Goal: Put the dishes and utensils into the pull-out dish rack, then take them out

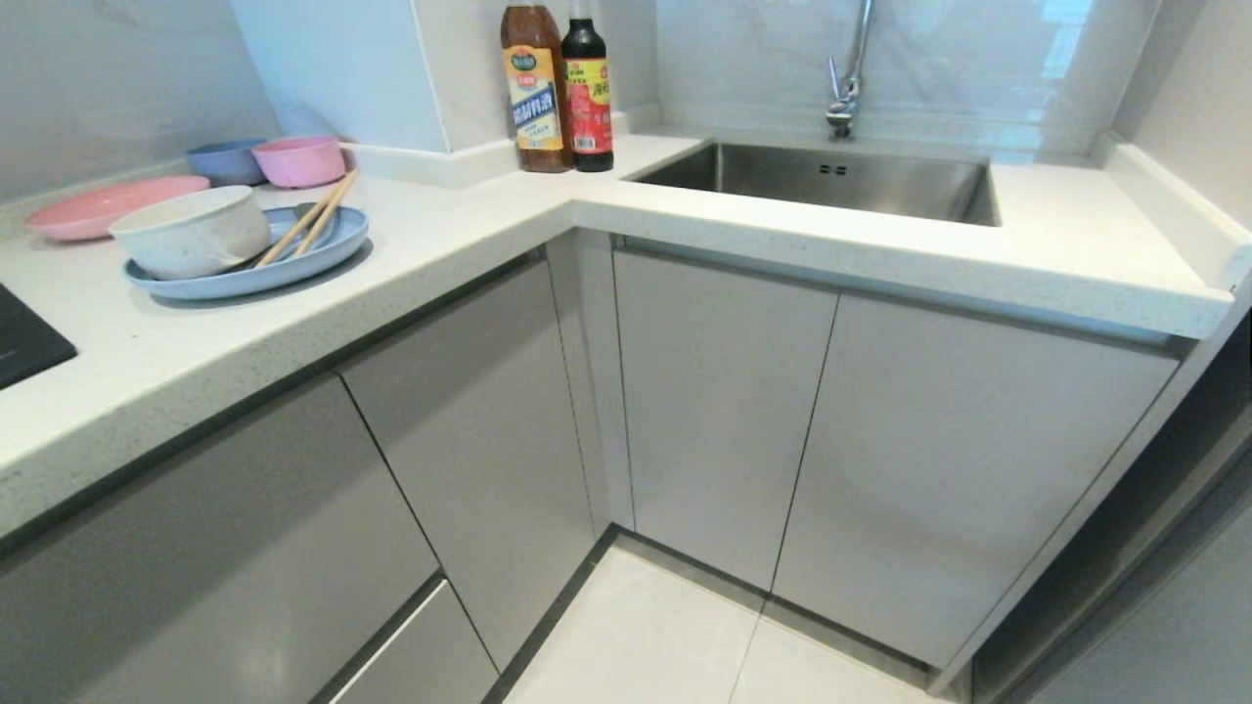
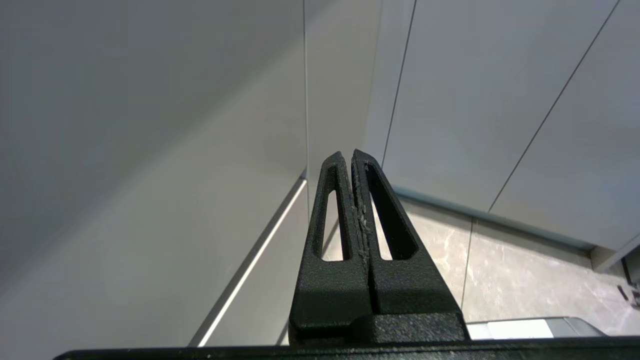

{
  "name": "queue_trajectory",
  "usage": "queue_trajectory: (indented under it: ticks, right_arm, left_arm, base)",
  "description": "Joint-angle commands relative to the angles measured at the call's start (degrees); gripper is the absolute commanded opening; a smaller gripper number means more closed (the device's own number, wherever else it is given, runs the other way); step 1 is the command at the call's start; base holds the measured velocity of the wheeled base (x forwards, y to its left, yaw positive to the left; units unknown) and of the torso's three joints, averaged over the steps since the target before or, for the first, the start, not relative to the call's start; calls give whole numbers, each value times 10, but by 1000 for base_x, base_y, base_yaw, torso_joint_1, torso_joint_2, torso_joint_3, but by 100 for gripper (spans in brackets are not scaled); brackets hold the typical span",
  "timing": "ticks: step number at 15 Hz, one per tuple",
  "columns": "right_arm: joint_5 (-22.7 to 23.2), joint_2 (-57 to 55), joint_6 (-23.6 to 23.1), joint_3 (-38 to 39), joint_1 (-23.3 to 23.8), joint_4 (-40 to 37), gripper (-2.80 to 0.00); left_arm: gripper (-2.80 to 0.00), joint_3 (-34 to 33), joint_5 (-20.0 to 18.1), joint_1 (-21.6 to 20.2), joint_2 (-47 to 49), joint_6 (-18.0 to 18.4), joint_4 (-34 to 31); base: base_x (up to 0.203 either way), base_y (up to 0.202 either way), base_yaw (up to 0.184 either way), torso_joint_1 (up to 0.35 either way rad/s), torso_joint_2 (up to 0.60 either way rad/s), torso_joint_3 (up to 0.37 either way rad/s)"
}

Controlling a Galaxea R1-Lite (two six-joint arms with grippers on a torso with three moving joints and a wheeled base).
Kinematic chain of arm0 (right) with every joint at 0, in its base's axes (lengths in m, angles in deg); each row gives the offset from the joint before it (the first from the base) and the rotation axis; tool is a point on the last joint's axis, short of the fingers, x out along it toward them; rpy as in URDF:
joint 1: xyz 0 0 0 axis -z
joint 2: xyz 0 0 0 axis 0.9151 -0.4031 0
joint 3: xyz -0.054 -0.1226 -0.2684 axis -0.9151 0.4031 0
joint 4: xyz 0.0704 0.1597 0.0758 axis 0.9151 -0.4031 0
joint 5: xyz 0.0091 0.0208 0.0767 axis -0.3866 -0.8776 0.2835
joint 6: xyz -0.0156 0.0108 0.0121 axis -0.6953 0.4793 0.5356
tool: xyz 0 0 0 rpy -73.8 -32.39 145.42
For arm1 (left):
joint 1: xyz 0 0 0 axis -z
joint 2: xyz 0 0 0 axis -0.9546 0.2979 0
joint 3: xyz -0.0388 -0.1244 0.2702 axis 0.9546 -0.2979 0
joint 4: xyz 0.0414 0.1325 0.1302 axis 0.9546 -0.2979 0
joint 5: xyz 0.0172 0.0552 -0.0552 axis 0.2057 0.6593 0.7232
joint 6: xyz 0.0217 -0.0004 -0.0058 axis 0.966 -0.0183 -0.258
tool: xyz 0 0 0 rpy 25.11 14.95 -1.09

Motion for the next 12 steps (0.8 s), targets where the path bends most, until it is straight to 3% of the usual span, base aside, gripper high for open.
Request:
queue_trajectory:
  ticks: [1,12]
  right_arm:
    - [0,0,0,1,0,0,-280]
    - [0,0,0,1,0,0,-280]
  left_arm:
    - [-280,-1,0,0,1,1,0]
    - [-280,-2,0,0,1,1,0]
  base:
    - [0,0,0,-2,-2,212]
    - [0,0,0,1,1,203]
